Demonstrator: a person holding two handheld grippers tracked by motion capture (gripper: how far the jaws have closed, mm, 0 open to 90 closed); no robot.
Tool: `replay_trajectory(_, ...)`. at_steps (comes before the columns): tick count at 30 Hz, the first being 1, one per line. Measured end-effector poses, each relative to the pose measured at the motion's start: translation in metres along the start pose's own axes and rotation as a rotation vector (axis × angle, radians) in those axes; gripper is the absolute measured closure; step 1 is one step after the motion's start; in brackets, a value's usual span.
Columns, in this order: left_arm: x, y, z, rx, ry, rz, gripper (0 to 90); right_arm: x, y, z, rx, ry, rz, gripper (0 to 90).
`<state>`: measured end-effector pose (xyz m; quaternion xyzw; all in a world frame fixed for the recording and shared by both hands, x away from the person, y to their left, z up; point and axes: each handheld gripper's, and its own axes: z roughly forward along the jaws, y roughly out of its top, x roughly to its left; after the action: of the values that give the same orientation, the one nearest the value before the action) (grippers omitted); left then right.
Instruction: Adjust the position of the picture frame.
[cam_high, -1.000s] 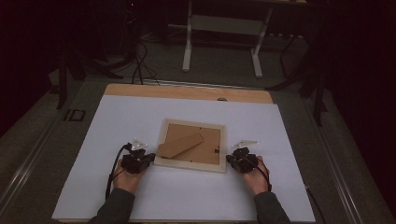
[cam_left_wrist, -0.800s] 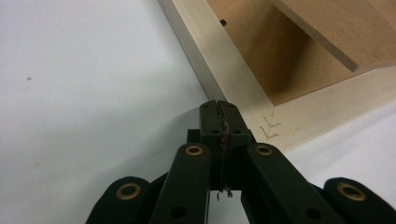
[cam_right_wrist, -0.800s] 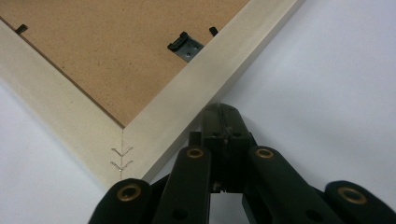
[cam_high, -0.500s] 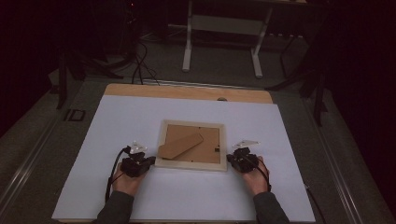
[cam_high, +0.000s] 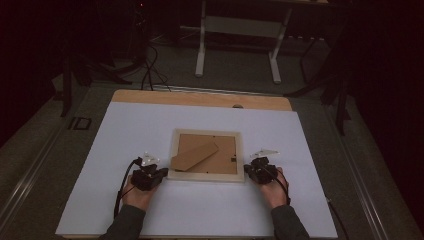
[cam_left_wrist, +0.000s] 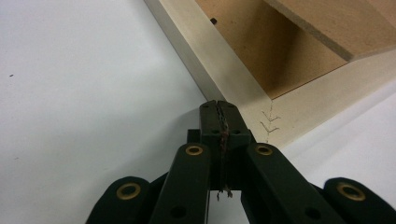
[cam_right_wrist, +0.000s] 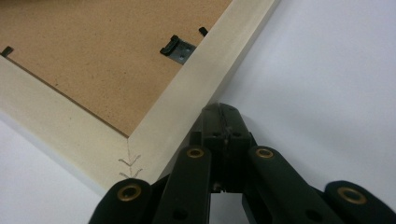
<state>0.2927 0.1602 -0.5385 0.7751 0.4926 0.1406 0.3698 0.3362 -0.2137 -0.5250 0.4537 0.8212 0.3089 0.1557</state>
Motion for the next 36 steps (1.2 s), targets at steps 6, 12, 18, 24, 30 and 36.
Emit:
replay_trajectory(6, 0.0001, -0.0002, 0.0002, -0.003, 0.0, -0.004, 90.0, 0.0004, -0.0007, -0.0003, -0.001, -0.001, 0.0, 90.0)
replay_trajectory(12, 0.0012, 0.0, 0.0001, -0.001, -0.007, -0.006, 90.0, -0.0006, -0.0019, -0.0006, -0.01, 0.006, 0.0, 89.8)
replay_trajectory(18, 0.0063, 0.001, -0.0004, 0.001, -0.028, -0.015, 86.7, -0.0016, -0.0019, -0.0015, -0.029, 0.009, -0.011, 87.6)
replay_trajectory(24, 0.0065, 0.0013, -0.0013, 0.001, -0.018, -0.011, 82.4, -0.0008, 0.0, -0.0047, -0.041, 0.014, -0.025, 84.7)
replay_trajectory(30, 0.0063, 0.0014, -0.0023, -0.006, -0.005, -0.002, 76.5, -0.0025, 0.0006, -0.006, -0.046, 0.012, -0.031, 81.8)
replay_trajectory(36, 0.0072, 0.0018, -0.0036, -0.011, 0.01, 0.007, 73.5, -0.0043, 0.0013, -0.009, -0.052, 0.015, -0.034, 79.7)
